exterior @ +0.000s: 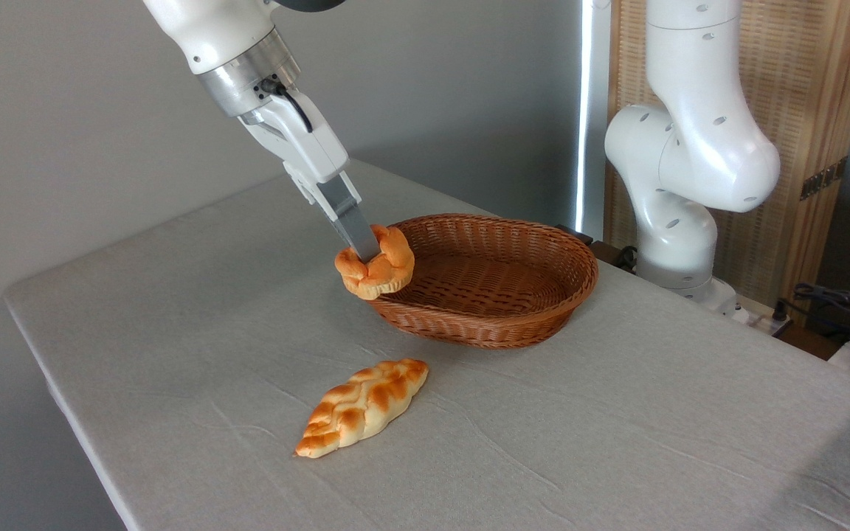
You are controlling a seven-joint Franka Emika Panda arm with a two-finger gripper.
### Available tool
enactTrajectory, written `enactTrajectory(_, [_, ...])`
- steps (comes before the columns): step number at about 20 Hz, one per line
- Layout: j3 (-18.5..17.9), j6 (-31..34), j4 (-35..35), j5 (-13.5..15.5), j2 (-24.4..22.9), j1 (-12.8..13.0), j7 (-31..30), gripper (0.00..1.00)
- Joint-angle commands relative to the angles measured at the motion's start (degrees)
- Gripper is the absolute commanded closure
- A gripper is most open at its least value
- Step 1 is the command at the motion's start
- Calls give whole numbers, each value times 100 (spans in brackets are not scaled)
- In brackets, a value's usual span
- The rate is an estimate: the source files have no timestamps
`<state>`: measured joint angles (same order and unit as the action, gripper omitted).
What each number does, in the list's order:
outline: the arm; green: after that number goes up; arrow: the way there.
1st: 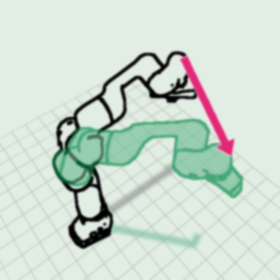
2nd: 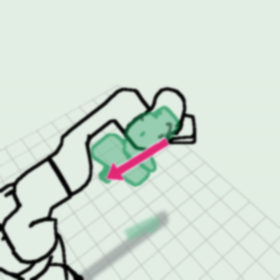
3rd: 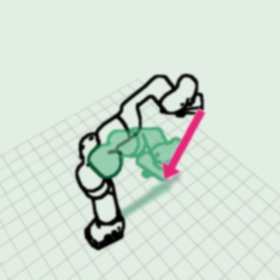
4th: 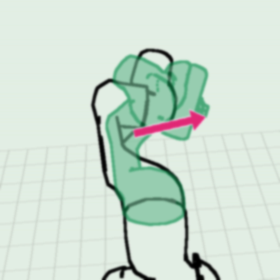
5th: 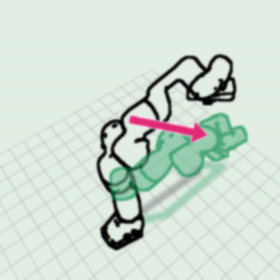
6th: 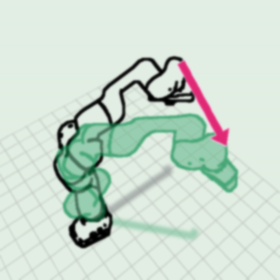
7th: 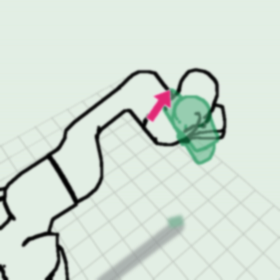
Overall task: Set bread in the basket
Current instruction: 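Lift the round roll and carry it over the wicker basket, then lower the roll into the basket and open the gripper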
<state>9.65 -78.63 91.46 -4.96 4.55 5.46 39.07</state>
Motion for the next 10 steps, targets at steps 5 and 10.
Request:
enactTrajectory(5, [97,-1409,1971,619,-1369,174,-13,100])
enactTrajectory(10, [572,-1856,2498,619,-1387,218,-22,98])
